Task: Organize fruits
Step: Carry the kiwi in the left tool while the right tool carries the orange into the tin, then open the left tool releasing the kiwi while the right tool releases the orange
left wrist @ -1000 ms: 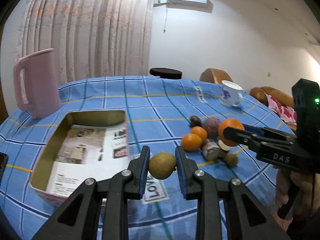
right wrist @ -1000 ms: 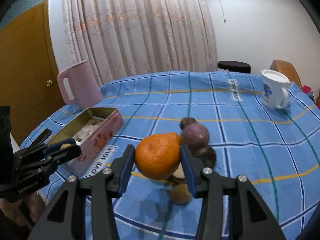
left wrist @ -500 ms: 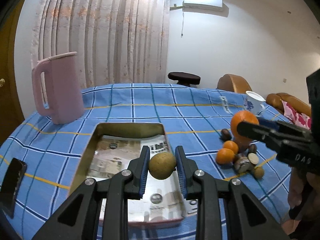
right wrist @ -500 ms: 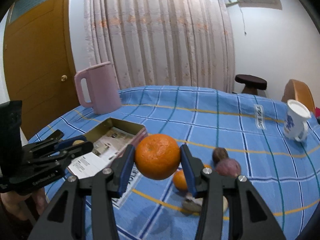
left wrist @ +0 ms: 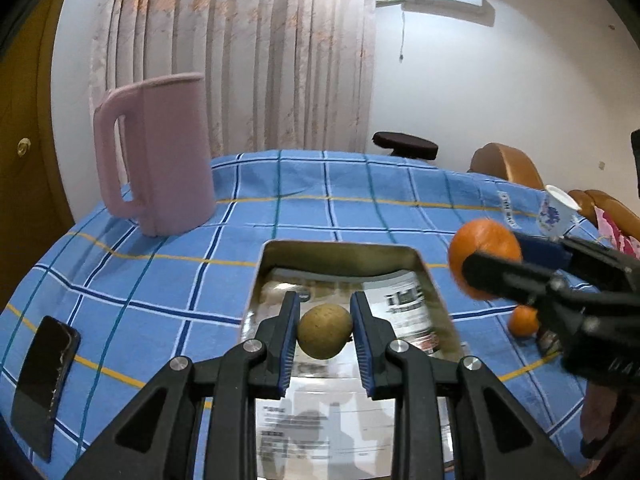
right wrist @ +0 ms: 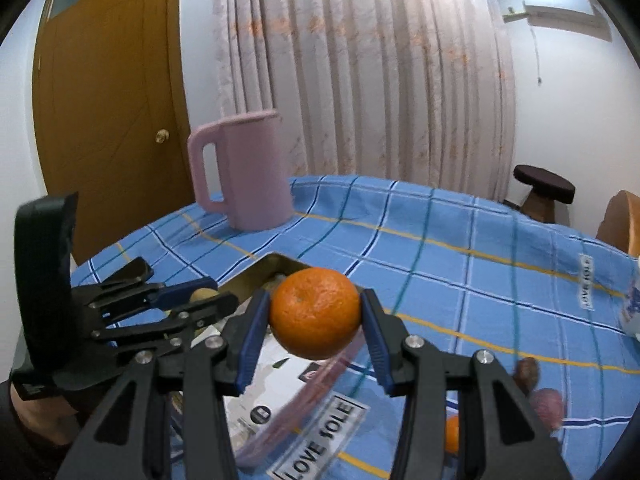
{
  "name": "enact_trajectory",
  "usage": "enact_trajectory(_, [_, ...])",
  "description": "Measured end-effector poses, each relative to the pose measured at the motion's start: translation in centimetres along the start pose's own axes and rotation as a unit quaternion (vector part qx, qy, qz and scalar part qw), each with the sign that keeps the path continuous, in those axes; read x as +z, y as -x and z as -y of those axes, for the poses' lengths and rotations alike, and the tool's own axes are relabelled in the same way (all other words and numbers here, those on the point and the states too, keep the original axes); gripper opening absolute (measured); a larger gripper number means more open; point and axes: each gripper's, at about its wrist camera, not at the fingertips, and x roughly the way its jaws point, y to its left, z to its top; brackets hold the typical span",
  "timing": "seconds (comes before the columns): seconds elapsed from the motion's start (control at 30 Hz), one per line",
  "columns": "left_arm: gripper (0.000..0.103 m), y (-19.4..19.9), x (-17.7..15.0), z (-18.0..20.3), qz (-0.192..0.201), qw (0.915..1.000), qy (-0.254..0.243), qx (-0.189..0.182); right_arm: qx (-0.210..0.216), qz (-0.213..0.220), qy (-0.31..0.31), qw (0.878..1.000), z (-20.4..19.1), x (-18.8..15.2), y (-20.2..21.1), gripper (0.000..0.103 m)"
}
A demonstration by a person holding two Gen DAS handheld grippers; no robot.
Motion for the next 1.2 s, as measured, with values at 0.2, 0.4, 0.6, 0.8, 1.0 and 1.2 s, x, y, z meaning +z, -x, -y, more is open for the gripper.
enact_trajectory(0.2, [0.028, -1.2, -0.3, -1.2, -0.016, 0.9998, 0.005, 0.009, 0.007, -0.026, 0.008, 1.0, -1.4, -1.1, -2.7, 0.049])
enact_trajectory(0.4, [0.028, -2.0, -0.1, -1.5, -0.026, 0.9996, -0.003, 0.012, 0.005, -0.042, 0.025, 0.999, -2.4, -1.6, -4.2, 0.049])
enact_trajectory(0.6, [0.028, -2.6, -0.3, -2.1, -0.037, 0.9992, -0.003, 0.017, 0.002, -0.057, 0.031, 0.998, -2.9, -2.1, -5.6, 0.049])
enact_trajectory(0.8, [0.028, -2.9, -0.7, -1.7, -0.044, 0.9982, -0.019, 0.034, 0.0, -0.069, 0.034, 0.997, -2.9, -2.5, -6.4, 0.049])
enact_trajectory(1.0, [0.031, -2.7, -0.7, -1.6, -0.051, 0.9979, -0.019, 0.037, 0.0, -0.062, 0.027, 0.998, -2.6, -2.6, -5.9, 0.056])
enact_trajectory(1.2, [0.06, -1.0, -0.6, -0.9, -0.032, 0.9986, -0.019, 0.037, 0.0, -0.035, 0.029, 0.999, -2.4, -2.4, -2.9, 0.071])
